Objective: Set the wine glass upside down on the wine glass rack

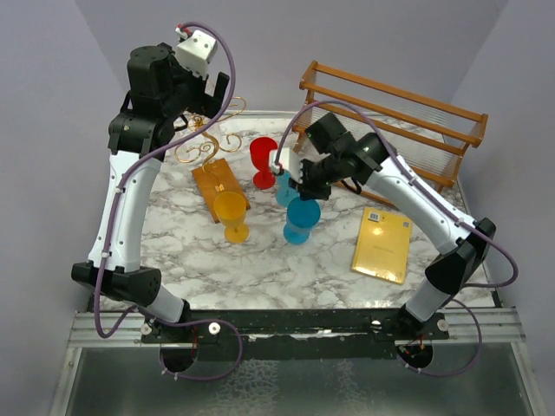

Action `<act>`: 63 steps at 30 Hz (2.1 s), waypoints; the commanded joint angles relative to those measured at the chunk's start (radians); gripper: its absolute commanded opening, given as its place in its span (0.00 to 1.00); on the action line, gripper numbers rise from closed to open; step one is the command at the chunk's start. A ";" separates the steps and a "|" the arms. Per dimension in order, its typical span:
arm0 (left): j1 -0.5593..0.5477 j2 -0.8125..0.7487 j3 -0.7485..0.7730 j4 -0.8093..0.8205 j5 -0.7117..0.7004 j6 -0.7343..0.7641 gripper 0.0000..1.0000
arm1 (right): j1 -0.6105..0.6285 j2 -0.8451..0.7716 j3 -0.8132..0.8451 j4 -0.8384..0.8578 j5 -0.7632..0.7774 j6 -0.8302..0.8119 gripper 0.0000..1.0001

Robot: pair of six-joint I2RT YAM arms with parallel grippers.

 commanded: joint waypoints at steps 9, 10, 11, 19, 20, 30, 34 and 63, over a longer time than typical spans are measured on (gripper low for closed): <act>0.008 0.080 0.130 0.005 0.078 -0.083 0.99 | -0.264 -0.176 0.168 -0.034 0.109 0.040 0.01; 0.009 0.082 0.133 0.009 0.088 -0.096 0.99 | -0.273 -0.181 0.180 -0.024 0.125 0.045 0.01; 0.008 0.082 0.133 0.013 0.100 -0.108 0.99 | -0.274 -0.186 0.194 -0.011 0.144 0.049 0.01; 0.008 0.024 0.011 0.138 0.237 -0.228 0.99 | -0.275 -0.312 0.038 0.426 0.266 0.056 0.01; 0.008 0.017 -0.009 0.158 0.260 -0.248 0.99 | -0.275 -0.309 0.037 0.456 0.270 0.073 0.01; 0.008 -0.035 -0.206 0.389 0.476 -0.583 0.94 | -0.275 -0.230 0.194 0.576 0.168 0.336 0.01; 0.006 -0.042 -0.267 0.509 0.544 -0.728 0.93 | -0.275 -0.229 0.216 0.611 0.184 0.425 0.01; -0.038 -0.094 -0.510 0.846 0.739 -0.961 0.46 | -0.282 -0.306 0.183 0.620 -0.087 0.632 0.01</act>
